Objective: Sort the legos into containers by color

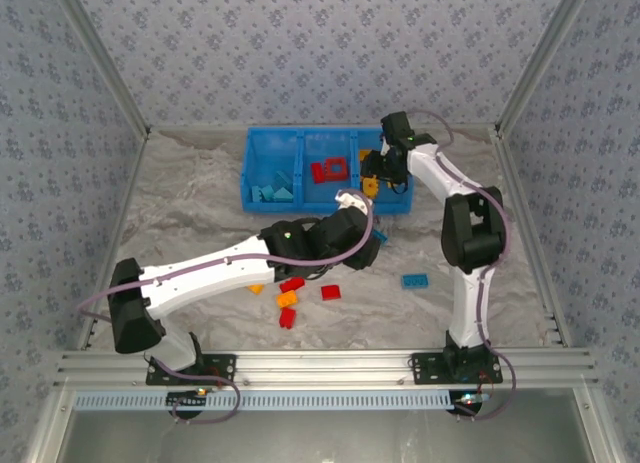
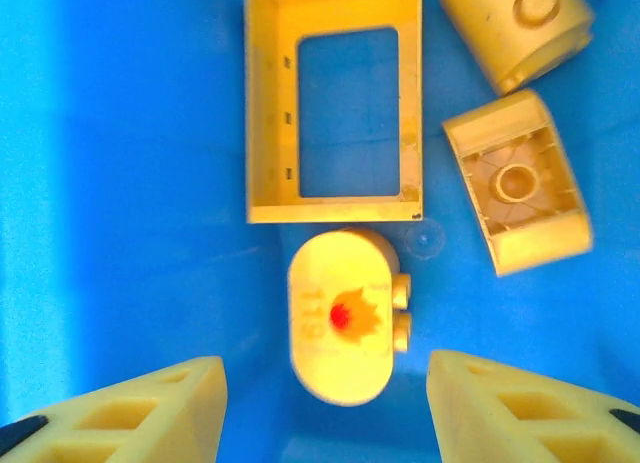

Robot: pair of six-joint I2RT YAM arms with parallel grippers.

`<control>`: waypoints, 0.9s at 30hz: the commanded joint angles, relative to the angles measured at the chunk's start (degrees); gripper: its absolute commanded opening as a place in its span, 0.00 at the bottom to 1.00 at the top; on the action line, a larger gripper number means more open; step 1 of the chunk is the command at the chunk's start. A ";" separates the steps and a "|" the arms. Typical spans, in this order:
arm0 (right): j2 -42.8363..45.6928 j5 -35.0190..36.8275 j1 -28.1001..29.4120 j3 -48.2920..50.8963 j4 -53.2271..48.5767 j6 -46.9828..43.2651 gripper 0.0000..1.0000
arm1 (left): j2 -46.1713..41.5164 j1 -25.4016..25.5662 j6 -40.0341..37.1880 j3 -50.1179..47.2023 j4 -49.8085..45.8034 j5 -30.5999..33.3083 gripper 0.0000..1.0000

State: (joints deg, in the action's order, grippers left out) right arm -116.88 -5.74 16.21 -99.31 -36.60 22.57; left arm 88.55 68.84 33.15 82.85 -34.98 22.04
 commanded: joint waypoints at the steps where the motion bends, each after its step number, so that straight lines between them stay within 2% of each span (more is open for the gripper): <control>1: 11.57 5.14 1.49 3.60 -0.46 -1.41 0.58 | -5.28 -3.00 4.31 -3.63 -5.73 -0.77 0.70; 5: 24.97 9.27 5.55 15.38 4.21 -1.11 0.59 | -7.47 -10.31 10.55 -9.11 -11.28 -4.65 0.70; 7: 33.92 11.20 10.10 24.91 8.95 -1.04 0.59 | -8.09 -14.59 12.28 -12.77 -11.35 -7.24 0.72; 9: 43.15 12.52 16.88 36.06 15.43 -1.37 0.61 | -7.87 -18.71 13.36 -16.07 -9.62 -10.40 0.73; 11: 52.06 15.05 26.63 46.84 22.45 -1.92 0.64 | -6.43 -22.62 13.37 -18.56 -7.71 -13.07 0.73; 14: 60.72 21.44 39.41 57.46 26.78 1.28 0.67 | -3.11 -26.00 12.89 -19.64 -6.47 -14.89 0.77; 17: 64.55 27.80 48.28 61.99 24.41 6.93 0.67 | 0.00 -27.64 12.55 -20.12 -4.28 -15.87 0.81; 20: 64.95 32.66 54.58 63.15 21.77 10.57 0.68 | 3.65 -28.93 12.30 -20.13 -1.53 -16.93 0.81; 27: 61.25 34.44 58.24 61.43 20.57 13.03 0.68 | 9.93 -31.00 11.35 -19.99 3.35 -16.73 0.73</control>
State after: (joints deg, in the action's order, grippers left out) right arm -54.52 24.71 73.78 -36.25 -15.18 32.86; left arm 96.97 38.63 45.15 62.43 -34.52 5.96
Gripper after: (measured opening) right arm 0.675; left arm 0.742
